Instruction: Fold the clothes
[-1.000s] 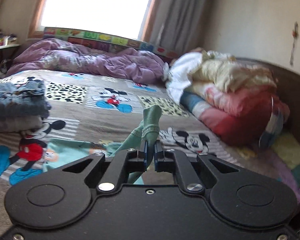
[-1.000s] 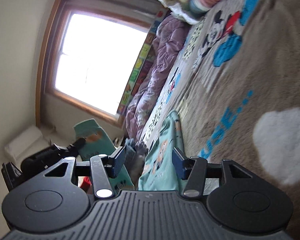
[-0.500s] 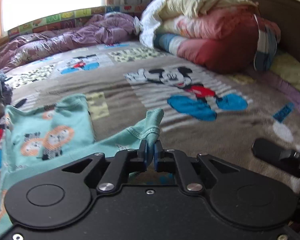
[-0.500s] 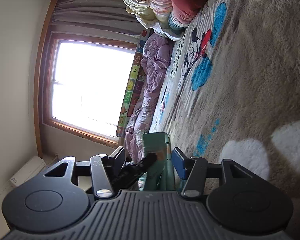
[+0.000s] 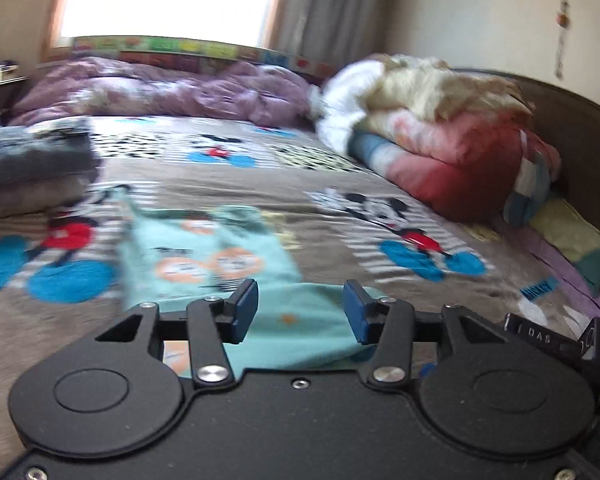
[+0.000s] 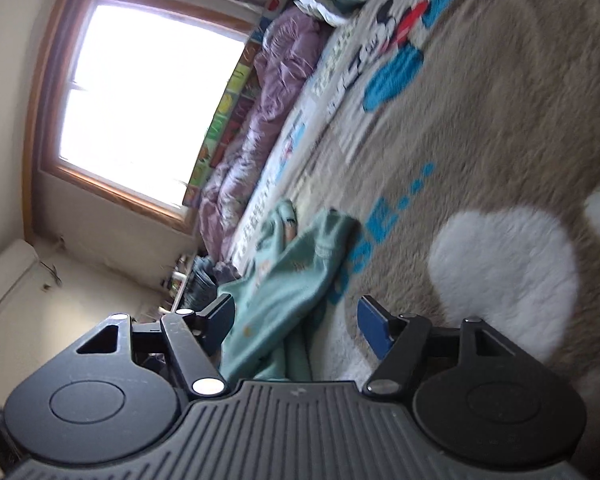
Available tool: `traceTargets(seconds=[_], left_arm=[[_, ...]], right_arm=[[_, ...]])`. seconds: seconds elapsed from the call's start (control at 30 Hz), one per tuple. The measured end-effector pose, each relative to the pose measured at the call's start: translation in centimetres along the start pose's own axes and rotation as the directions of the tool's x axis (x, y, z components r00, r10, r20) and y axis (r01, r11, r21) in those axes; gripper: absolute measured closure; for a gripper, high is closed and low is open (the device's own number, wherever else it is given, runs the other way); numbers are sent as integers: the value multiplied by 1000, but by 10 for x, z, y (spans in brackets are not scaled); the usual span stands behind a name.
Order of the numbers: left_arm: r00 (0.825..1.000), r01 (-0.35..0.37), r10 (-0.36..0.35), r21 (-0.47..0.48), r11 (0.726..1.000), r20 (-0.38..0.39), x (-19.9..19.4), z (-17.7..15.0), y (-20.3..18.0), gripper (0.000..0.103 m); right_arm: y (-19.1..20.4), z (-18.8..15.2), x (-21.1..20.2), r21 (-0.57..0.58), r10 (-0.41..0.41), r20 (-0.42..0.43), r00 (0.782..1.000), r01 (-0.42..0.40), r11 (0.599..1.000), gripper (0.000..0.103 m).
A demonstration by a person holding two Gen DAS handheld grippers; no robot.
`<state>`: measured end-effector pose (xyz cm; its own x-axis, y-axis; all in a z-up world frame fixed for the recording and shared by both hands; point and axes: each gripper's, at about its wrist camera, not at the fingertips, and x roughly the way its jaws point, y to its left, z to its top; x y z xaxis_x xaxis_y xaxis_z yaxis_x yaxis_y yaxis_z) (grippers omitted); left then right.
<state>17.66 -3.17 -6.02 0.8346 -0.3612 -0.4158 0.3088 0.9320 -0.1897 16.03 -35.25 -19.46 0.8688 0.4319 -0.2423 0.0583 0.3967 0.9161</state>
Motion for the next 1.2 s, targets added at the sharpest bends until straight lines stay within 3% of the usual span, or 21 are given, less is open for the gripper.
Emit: traceTargets(seconds=[0.17,0.27,0.43,0.57,0.63,0.67,0.73,0.77,0.8,0.9,1.2], left_arm=[[997,-80,80,-75,994,1,-29,-26,49,52],[996,-87,86,-114,990,-6,-38,-44,64,48],[993,-115,116,38,993,-27,-36,-68,51,47],[992,-125,129,147,981,-18,-32,-82,38,47],[991,-130,134,183,974,-9,-28,-87,33,47],[990,-137,142,196,971,-8,-25,-88,31,47],[988,-152,157,203,967,-8,-18,-88,31,55],[987,-153,159,200,968,-10,-15,-88,31,63],[986,-161,166,202,966,-12,-12,-87,31,71],[980,-188,196,219,957,-15,-4,-86,29,86],[978,-195,209,340,920,-3,8,-86,8,93]], right_arm=[[10,6,25,16,-32,-33,999,32,999,26],[17,15,39,35,-48,-60,997,50,998,18],[27,16,54,25,-112,-32,993,112,993,19],[33,10,62,-8,-165,13,986,165,986,35],[31,8,64,-19,-187,37,982,188,982,48],[29,7,66,-22,-198,43,979,199,980,60],[26,8,68,-30,-210,51,976,212,977,77],[26,9,69,-36,-208,53,977,210,977,90],[26,10,70,-43,-206,54,977,209,977,96],[29,14,73,-66,-191,59,980,195,979,96],[98,58,89,-258,-60,66,996,75,963,97]])
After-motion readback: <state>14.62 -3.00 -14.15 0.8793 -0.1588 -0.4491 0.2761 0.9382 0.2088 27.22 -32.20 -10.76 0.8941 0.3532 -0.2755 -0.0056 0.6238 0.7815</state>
